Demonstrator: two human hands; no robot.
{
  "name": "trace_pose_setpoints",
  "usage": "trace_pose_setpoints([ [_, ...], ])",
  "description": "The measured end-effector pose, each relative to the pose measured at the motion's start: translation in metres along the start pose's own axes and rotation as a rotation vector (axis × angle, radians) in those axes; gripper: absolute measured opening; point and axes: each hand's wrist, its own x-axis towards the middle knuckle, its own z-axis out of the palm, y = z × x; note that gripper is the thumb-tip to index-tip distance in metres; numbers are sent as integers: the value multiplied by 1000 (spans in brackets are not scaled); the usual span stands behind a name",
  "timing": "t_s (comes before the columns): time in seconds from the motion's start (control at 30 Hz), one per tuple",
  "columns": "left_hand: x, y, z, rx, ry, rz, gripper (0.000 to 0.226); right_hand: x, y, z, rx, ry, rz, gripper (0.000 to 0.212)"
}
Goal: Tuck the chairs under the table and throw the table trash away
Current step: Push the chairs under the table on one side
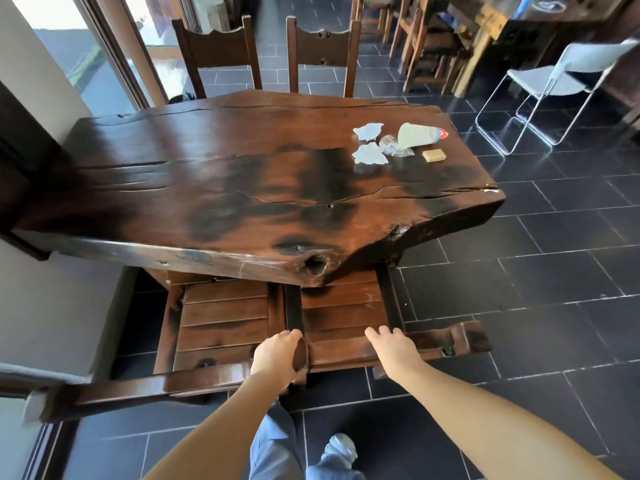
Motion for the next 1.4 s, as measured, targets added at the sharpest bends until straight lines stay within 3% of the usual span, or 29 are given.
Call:
trace_pose_setpoints([
  [0.43, -13, 11, -7, 108, -43, 96, 52, -9, 13, -5, -56, -21, -28, 67],
  [0.67, -20, -6, -5, 115, -36, 139, 51, -19, -2, -5, -2, 4, 38, 43],
  [0.77, -33, -19, 9, 114, 59, 204, 62, -25, -11, -10, -34, -46, 50, 36],
  [0.9, -33, -30, 3, 355, 334, 469, 90, -19, -10, -14, -20, -140, 39, 42],
  [0.97, -33, -42, -4, 282, 225, 385, 103, -22, -12, -17, -19, -206, 22, 59],
  [1.03, -36, -53, -4, 83, -44, 128, 106, -28, -22, -15, 50, -201, -51, 78],
  [1.07, -38, -55, -1, 22, -101, 49, 101, -31, -30, -16, 100, -164, -122, 83],
  [1.23, -43, -48, 4, -135, 35, -72, 57, -35, -94, -34, 227, -28, -409, 91],
  [1.4, -44, -44, 4, -87, 27, -97, 48, -33, -136, -28, 202, 12, -316, 77],
])
